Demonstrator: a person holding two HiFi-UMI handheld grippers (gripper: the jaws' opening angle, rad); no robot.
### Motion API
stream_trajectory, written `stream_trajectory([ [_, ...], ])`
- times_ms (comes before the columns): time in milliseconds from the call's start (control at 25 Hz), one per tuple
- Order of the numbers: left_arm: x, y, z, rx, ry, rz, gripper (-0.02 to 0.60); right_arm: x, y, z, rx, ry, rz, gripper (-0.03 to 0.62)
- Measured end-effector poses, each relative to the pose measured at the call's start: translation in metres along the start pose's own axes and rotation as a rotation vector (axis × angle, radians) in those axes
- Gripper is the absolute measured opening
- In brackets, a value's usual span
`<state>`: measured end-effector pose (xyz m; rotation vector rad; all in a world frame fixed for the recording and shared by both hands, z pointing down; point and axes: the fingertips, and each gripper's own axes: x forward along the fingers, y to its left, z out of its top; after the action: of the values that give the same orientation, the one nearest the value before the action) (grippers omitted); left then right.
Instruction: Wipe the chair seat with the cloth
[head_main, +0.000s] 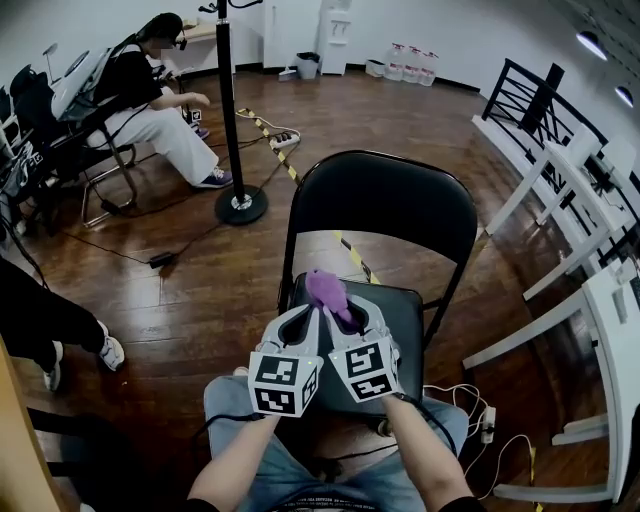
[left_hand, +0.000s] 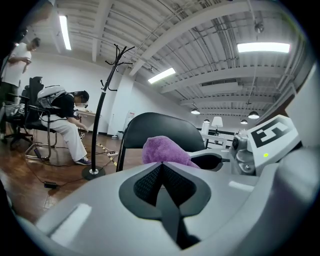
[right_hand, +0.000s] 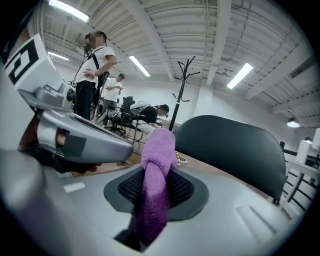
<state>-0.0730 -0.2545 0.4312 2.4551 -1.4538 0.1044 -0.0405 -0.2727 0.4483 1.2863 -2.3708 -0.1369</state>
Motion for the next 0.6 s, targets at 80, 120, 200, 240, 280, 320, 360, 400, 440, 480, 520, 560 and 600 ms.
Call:
stream_trajectory([
  [80,0.004,0.002,0.0,-0.002,0.003,-0.007,0.003,0.013,-0.005,-0.004,-0.032,0.016,0.009,0.089],
  [120,0.005,0.003,0.0,-0.005,0.004,-0.01,0.003,0.019,-0.007,-0.005,-0.049,0.024,0.015,0.089],
  [200,0.005,0.007,0.001,-0.01,0.005,-0.011,0.003,0.033,-0.01,-0.01,-0.082,0.043,0.028,0.089],
  [240,0.005,0.008,0.0,-0.013,0.009,-0.011,0.003,0.04,-0.011,-0.014,-0.096,0.054,0.035,0.089],
  [280,0.005,0.01,-0.002,-0.016,0.015,-0.013,0.003,0.046,-0.012,-0.018,-0.11,0.067,0.041,0.091],
  [320,0.006,0.01,-0.004,-0.021,0.022,-0.016,0.003,0.053,-0.013,-0.022,-0.122,0.079,0.047,0.091],
  [360,0.007,0.011,-0.007,-0.025,0.029,-0.018,0.003,0.059,-0.014,-0.026,-0.134,0.092,0.053,0.091],
  [400,0.007,0.012,-0.009,-0.029,0.034,-0.021,0.004,0.066,-0.014,-0.031,-0.145,0.106,0.059,0.091],
  [440,0.008,0.013,-0.01,-0.031,0.037,-0.023,0.003,0.073,-0.015,-0.036,-0.157,0.119,0.066,0.091],
  [480,0.009,0.014,-0.011,-0.033,0.038,-0.024,0.003,0.079,-0.015,-0.041,-0.169,0.132,0.072,0.091],
  [520,0.01,0.015,-0.01,-0.035,0.038,-0.025,0.003,0.086,-0.016,-0.046,-0.181,0.145,0.079,0.091],
  [560,0.011,0.016,-0.009,-0.036,0.038,-0.026,0.003,0.093,-0.016,-0.05,-0.194,0.159,0.085,0.091],
  [600,0.012,0.018,-0.008,-0.036,0.038,-0.025,0.003,0.099,-0.017,-0.055,-0.208,0.172,0.091,0.091],
])
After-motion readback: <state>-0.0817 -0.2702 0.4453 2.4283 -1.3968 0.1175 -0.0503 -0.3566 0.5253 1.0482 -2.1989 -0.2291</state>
